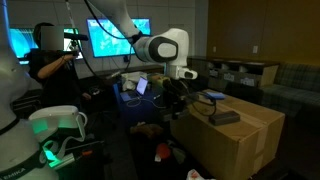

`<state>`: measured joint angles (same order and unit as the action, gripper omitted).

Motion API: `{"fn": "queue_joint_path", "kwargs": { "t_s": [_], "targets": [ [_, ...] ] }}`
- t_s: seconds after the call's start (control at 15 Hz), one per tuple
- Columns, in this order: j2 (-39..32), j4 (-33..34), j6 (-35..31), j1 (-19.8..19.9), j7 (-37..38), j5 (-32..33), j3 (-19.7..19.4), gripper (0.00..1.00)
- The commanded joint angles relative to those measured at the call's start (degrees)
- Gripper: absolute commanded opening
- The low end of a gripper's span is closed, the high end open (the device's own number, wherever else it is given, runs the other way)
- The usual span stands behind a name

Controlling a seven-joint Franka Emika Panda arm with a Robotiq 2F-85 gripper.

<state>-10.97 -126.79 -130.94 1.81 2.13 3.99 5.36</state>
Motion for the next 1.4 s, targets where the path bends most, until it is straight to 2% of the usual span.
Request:
{"fn": "queue_joint_path", "kwargs": {
  "t_s": [0.0,0.4,0.87,1.33],
  "targets": [
    [-2.35,9.31,3.72,-4.55,2.37,6.33,-1.14,0.35],
    [-11.84,25.34,6.44,-8.22,1.56,11.58,-1.39,0.35],
    [-26.10,42.23,9.98,-10.13,-1.50,11.28,-2.34,0.35],
    [-34.72,53.37,13.64,-10.15,-3.19,10.68,-3.62,0.35]
  ]
}}
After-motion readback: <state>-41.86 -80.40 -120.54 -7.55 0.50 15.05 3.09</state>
